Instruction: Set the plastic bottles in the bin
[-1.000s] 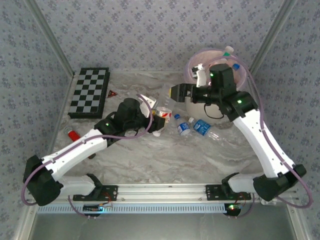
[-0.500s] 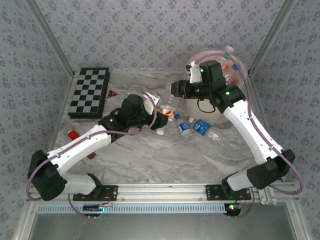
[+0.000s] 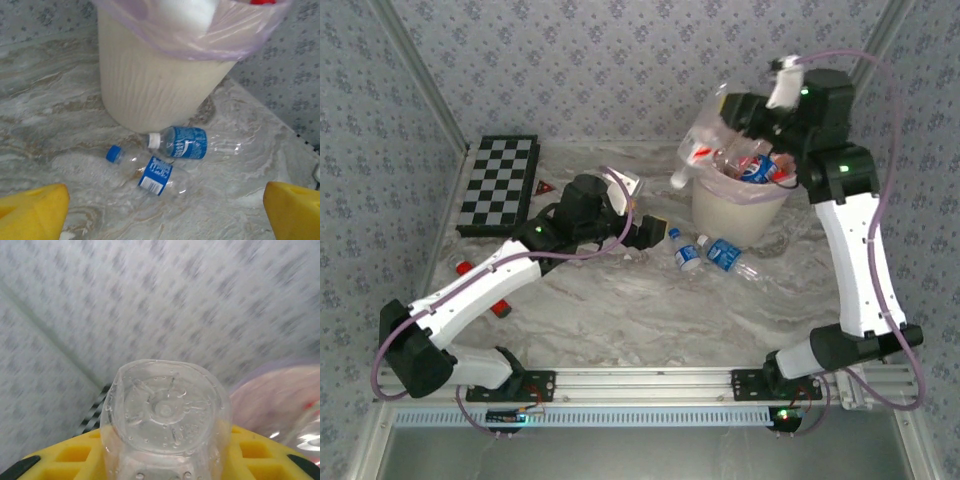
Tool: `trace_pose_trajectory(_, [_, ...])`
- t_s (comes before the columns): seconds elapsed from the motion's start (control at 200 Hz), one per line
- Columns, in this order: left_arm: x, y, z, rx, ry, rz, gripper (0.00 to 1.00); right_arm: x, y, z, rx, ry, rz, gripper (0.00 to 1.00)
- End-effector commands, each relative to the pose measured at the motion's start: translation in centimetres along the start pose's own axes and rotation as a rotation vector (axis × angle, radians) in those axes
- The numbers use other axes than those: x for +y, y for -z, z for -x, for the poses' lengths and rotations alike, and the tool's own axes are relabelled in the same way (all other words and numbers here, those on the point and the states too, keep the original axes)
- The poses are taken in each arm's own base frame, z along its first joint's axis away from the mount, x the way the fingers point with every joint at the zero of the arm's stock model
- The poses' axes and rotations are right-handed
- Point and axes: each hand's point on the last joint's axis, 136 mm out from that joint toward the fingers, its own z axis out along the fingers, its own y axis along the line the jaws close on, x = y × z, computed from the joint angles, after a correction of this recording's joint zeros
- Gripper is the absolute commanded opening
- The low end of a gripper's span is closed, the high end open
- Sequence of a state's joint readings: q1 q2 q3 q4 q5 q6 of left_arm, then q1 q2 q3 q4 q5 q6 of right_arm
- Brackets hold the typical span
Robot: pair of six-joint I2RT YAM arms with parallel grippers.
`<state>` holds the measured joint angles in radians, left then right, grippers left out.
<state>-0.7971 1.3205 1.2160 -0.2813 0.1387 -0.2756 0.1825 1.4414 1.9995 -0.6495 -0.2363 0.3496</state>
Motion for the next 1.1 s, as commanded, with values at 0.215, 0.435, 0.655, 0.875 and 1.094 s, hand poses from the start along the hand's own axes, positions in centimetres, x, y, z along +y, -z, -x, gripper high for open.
trace_pose_trajectory(0.215, [2.8, -0.4, -0.9, 0.028, 0.102, 0.086, 0.99, -9.0, -1.8, 4.9, -0.144, 0.079, -0.329, 0.36])
trace_pose_trajectory(0.435, [3.4, -0.3, -0.3, 0.001, 0.152, 0.083, 0.99, -11.6, -8.0, -0.9, 0.051, -0.012, -0.305, 0.31])
trace_pose_trajectory(0.655, [3.9, -0.2, -1.1, 0.024, 0.159, 0.100, 0.99, -13.5, -11.7, -7.3, 0.216, -0.129, -0.330, 0.29])
trace_pose_trajectory(0.875, [4.1, -0.3, -1.4, 0.035, 0.160, 0.106, 0.99, -16.2, -13.9, -14.2, 0.378, -0.199, -0.436, 0.27])
trace_pose_trajectory(1.094, [4.3, -0.4, -1.9, 0.049, 0.160, 0.113, 0.99, -17.8, -15.4, -19.3, 0.462, -0.263, -0.484, 0.27])
